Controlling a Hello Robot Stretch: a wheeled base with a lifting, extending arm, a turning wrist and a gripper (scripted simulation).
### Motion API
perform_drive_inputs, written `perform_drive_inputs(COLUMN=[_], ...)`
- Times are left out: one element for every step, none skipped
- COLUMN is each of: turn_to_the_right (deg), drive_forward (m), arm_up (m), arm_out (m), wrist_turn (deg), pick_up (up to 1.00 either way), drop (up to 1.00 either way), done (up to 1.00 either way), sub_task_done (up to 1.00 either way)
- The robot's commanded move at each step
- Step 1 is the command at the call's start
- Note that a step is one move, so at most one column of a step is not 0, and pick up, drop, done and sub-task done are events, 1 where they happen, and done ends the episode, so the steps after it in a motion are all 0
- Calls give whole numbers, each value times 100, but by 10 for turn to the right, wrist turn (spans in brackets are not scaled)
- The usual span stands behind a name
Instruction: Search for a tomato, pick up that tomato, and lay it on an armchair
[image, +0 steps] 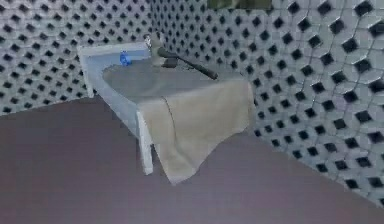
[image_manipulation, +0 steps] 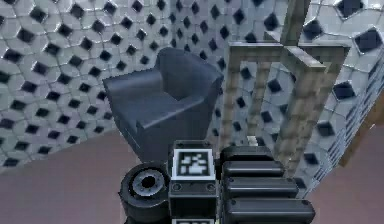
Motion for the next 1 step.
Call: perform_drive_inputs(turn_to_the_right=[450], drive_forward=[0], arm_up=[0], arm_out=[0], wrist_turn=[0], pick_up=[0], drop=[0], done=[0], sub_task_done=[0])
